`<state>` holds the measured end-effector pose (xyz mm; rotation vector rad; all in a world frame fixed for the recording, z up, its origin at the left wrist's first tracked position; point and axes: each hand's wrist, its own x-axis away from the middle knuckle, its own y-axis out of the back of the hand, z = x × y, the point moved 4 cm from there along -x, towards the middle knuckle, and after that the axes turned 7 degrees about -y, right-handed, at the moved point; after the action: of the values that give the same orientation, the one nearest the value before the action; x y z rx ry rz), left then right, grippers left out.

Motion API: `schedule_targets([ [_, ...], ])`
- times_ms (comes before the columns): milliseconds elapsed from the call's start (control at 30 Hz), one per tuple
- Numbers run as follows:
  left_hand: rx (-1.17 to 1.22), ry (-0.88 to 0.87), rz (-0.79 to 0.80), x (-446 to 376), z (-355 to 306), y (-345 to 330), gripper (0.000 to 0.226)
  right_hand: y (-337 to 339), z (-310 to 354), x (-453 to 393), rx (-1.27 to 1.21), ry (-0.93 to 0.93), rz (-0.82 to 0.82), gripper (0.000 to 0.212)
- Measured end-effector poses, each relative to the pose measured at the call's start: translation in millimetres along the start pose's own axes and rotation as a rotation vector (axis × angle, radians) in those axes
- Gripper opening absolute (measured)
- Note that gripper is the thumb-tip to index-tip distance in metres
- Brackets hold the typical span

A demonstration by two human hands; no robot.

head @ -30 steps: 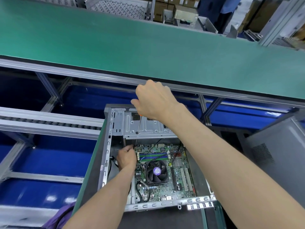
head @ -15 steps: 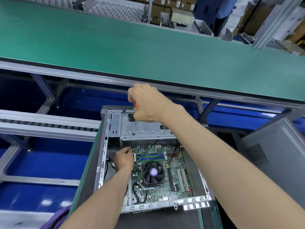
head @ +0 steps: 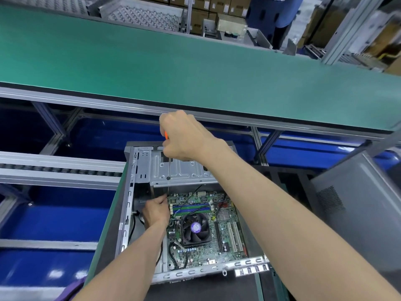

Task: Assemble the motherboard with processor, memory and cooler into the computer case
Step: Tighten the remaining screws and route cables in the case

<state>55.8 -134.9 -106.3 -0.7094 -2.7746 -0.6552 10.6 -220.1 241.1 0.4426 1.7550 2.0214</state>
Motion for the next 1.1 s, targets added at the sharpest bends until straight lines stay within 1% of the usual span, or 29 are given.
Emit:
schedule_targets([
  [67,-0.005,-0.019,-0.004,1,-2,1,0.022,-2,-2,-2,0.001,-0.022,-0.046,0.013],
  [133,-0.002,-0.031,-0.003,2,-6,1,0.022,-2,1,-2,0.044,-0.031,-0.076,0.021],
  [200,-0.004,-0.028,-0.002,4,-8,1,0.022,-2,6,-3,0.038,-0.005,-0.049,0.026],
  [267,-0.011,-0.026,0.002,4,-8,1,0.022,0,9,-4,0.004,0.021,0.022,0.011],
  [300,-0.012,-0.025,0.005,5,-8,2,0.022,0,9,-4,-0.007,0.012,0.062,0.015],
  [333,-0.013,-0.024,0.007,5,-7,2,0.022,0,7,-4,-0.029,0.011,0.061,0.018],
  [400,-0.024,-0.033,0.006,5,-8,2,0.022,-2,2,-6,-0.028,-0.031,0.017,0.009],
  [433,-0.027,-0.039,0.009,5,-8,2,0.022,-3,2,-5,0.021,-0.063,-0.007,0.020],
  [467,-0.020,-0.038,0.012,5,-8,2,0.022,-4,3,-5,0.065,-0.053,-0.053,0.029],
  [533,-0.018,-0.026,0.019,5,-9,1,0.022,-1,6,-6,0.114,-0.068,-0.100,0.028],
  [567,-0.024,-0.024,0.020,6,-9,1,0.022,-1,6,-6,0.121,-0.077,-0.065,0.027],
  [600,-0.027,-0.026,0.022,6,-9,1,0.023,1,6,-6,0.109,-0.044,-0.032,0.025],
  [667,-0.024,-0.021,0.025,5,-7,1,0.023,5,7,-3,0.071,-0.003,0.063,0.012],
  [700,-0.028,-0.017,0.023,4,-6,2,0.023,5,6,-1,0.060,-0.002,0.086,0.019],
  [733,-0.032,-0.016,0.021,3,-6,1,0.023,4,3,1,0.060,0.008,0.081,0.027],
  [767,-0.035,-0.011,0.018,2,-5,1,0.023,2,2,3,0.056,-0.005,0.060,0.026],
  [833,-0.039,-0.004,0.013,1,-4,1,0.023,-3,3,4,0.027,-0.037,-0.006,0.012],
  [900,-0.033,-0.004,0.010,-1,-5,1,0.021,-6,3,4,0.055,-0.057,-0.076,0.016],
  [967,-0.026,0.004,0.009,-2,-4,1,0.021,-5,2,4,0.077,-0.062,-0.108,0.020],
  [1067,0.002,0.017,0.017,-1,-3,1,0.020,-4,1,5,0.042,-0.010,-0.018,0.012],
  [1100,0.015,0.019,0.015,-1,-3,1,0.020,-3,2,7,0.033,0.012,0.011,0.016],
])
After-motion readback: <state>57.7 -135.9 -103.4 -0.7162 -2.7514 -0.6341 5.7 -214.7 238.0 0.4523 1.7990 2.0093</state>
